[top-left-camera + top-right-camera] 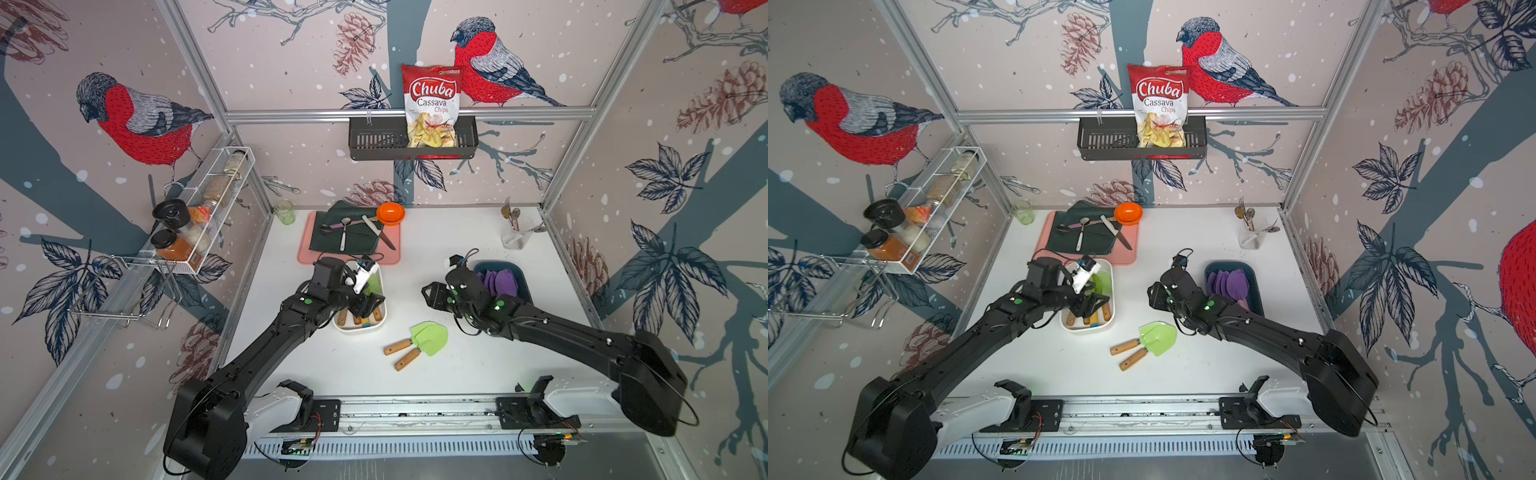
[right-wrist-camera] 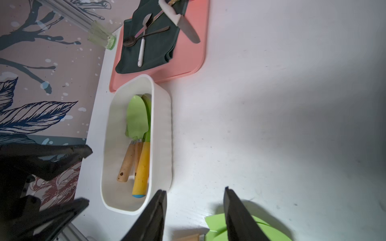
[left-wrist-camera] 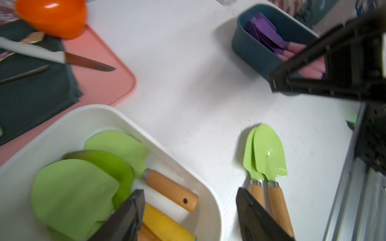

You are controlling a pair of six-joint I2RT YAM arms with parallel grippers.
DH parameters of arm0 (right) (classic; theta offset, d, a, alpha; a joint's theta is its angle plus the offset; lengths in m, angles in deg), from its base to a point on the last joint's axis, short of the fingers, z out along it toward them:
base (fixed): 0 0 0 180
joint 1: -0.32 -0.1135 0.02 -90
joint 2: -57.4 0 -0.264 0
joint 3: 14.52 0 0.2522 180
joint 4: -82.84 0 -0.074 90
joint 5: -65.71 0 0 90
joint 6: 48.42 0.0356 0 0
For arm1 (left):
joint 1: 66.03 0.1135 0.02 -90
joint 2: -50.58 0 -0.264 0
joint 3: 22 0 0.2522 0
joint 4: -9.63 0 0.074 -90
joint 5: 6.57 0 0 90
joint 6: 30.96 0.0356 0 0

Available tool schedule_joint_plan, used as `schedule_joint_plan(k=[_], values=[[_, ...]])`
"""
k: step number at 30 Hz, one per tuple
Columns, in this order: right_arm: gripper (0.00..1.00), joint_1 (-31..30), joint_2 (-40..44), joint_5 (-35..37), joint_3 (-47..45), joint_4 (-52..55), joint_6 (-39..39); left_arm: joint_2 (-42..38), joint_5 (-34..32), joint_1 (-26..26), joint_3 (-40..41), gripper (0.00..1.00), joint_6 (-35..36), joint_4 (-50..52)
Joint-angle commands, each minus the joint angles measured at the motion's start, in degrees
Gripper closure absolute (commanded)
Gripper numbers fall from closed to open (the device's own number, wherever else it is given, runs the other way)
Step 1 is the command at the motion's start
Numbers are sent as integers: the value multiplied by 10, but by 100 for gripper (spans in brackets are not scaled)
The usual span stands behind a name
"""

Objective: Sort the small shovels by color and place them into the storage box
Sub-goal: Pick up the shovel from the center of the board.

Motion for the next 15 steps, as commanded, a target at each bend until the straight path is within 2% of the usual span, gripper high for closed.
schedule_joint_plan(k=[1,5,7,15], values=[[50,12,49,22,-33,21,23,13,-26,-60,-2,32,91,52],[50,17,101,29,-73,27,41,51,-71,-142,1,40,140,70],[50,17,121,31,-90,23,50,73,-90,-172,0,41,147,68],[50,16,169,36,-132,26,71,152,-121,-220,-19,44,136,44]])
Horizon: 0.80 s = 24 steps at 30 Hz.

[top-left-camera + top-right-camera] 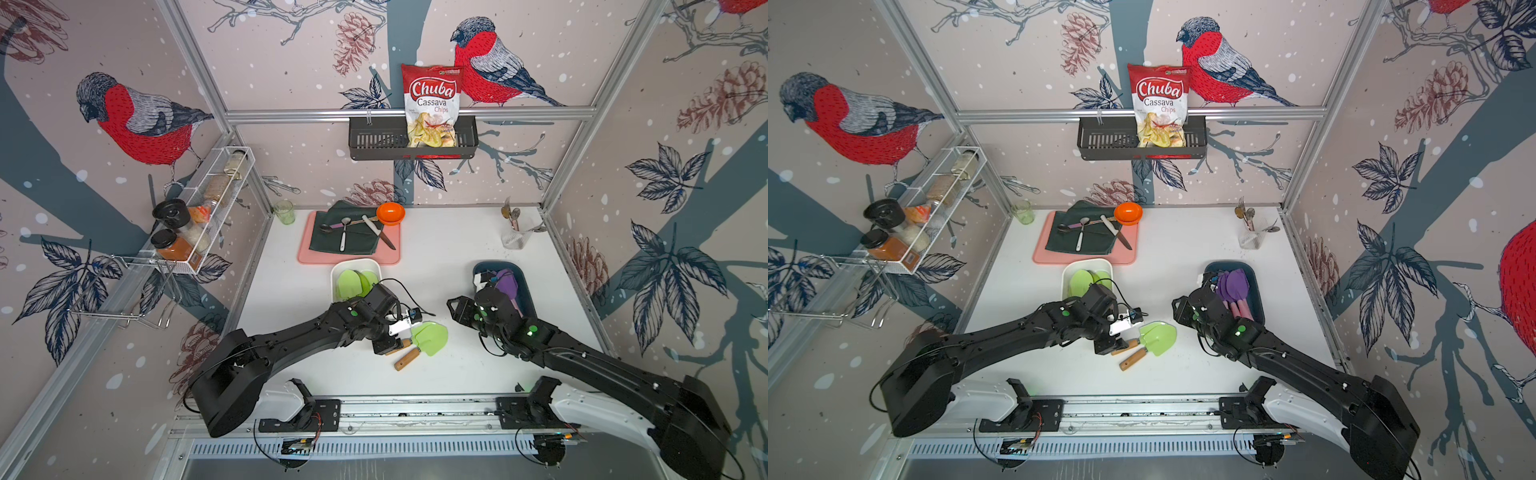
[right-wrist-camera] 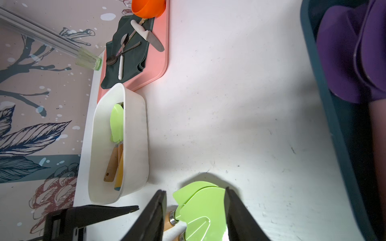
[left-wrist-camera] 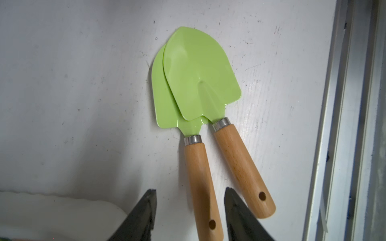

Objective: Sort the small shovels by color and place them into the storage box
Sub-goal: Pick up the shovel from the center of the board.

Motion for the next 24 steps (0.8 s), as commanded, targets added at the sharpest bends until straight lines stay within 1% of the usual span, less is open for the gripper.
schedule_joint_plan(k=[1,8,12,14,16,17,19,20,24], values=[[50,-1,13,13,-11,1,14,25,-28,-11,-13,44,10,-8],[50,1,39,19,-32,1,15,81,-16,-23,-43,48,0,-6],[50,4,54,20,-45,0,17,121,-37,-30,-54,51,-5,-11],[50,5,62,22,-51,2,18,143,-55,-33,-61,54,-6,-10],[49,7,71,24,-57,3,19,163,-78,-35,-66,62,-7,-14],[50,8,77,26,-59,5,19,173,-94,-36,-68,69,-8,-18],[49,10,87,29,-62,12,19,183,-117,-36,-76,93,-11,-22],[49,11,93,31,-64,16,20,185,-125,-36,-80,100,-14,-23],[49,14,118,42,-69,30,22,177,-147,-36,-94,100,-31,-30]])
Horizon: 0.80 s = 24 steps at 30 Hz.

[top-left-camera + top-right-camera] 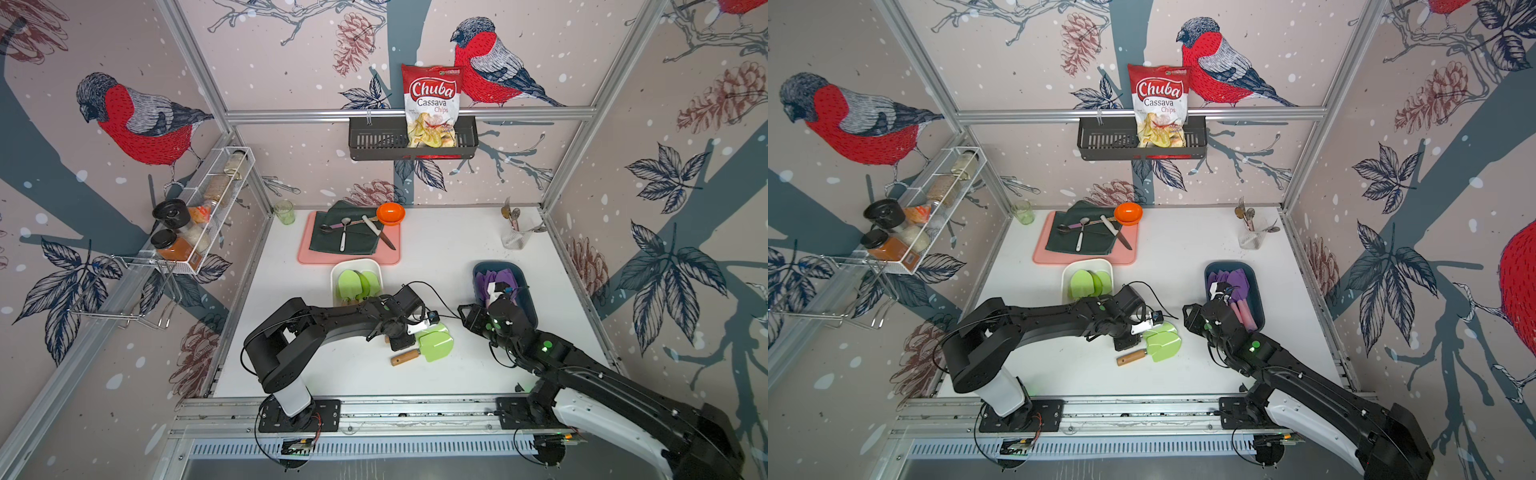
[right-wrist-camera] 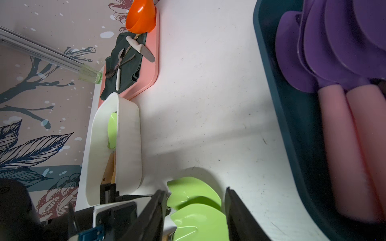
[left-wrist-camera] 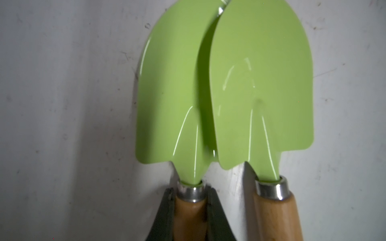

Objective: Sort the small shovels by color and place them into the storage box
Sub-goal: Pick up the shovel from the center of the board, then place the shovel in the storage box.

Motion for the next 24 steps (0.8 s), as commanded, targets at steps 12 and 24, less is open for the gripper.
schedule_joint_plan(k=[12,24], values=[[49,5,43,37,2,35,19,-61,-68,43,-54,100,-172,-44],[50,4,-11,24,16,-2,22,-209,-28,232,53,100,-491,-66]])
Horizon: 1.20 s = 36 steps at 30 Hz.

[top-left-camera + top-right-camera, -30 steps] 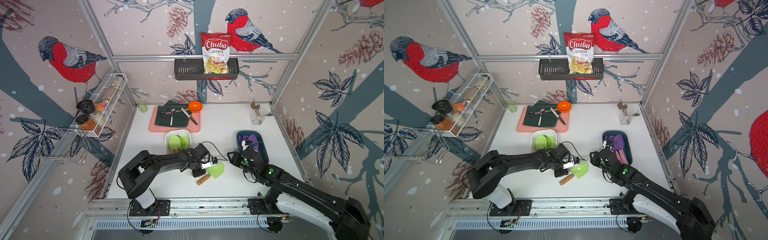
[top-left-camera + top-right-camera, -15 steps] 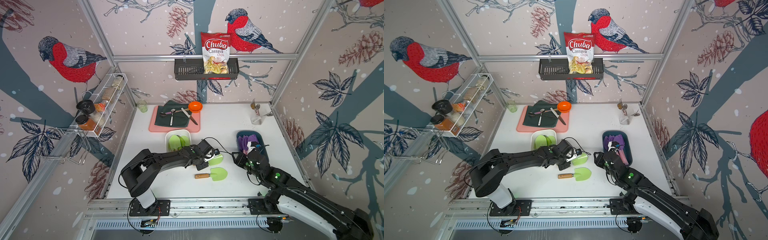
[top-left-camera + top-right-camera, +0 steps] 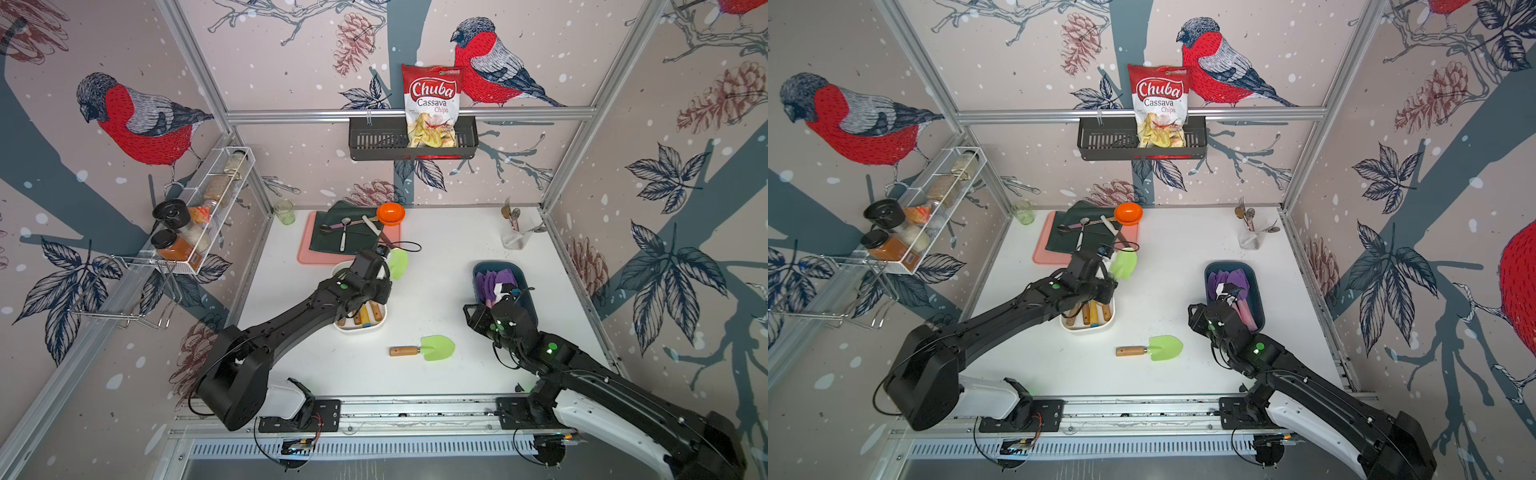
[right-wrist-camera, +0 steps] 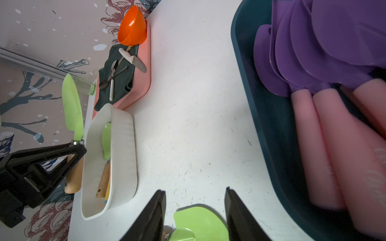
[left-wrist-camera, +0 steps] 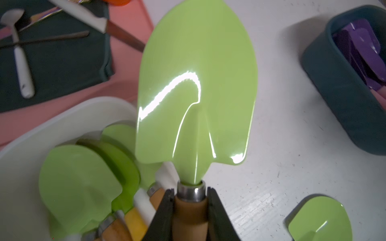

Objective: Sort the small shovels by color and place them into the storage box
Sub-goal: Place the shovel in the storage box.

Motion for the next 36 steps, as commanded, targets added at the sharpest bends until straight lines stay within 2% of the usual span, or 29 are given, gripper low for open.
schedule_joint_plan(k=[1,5,10,17,21,26,36], values=[[50,-1,-17,-1,8,-32,5,-25,52,46,42,100,-119,-34],[49,-5,-42,-9,21,-36,-1,-26,92,92,72,100,-171,-62],[50,-8,-56,-10,28,-35,-3,-8,128,107,97,99,-208,-96],[50,-10,-55,-8,26,-37,0,28,160,112,106,89,-243,-113],[50,-12,-56,-6,24,-36,3,40,169,112,103,82,-251,-120],[50,-13,-55,-5,23,-37,3,47,165,113,105,67,-245,-126],[50,-14,-58,-6,24,-39,4,54,169,116,106,63,-242,-122]])
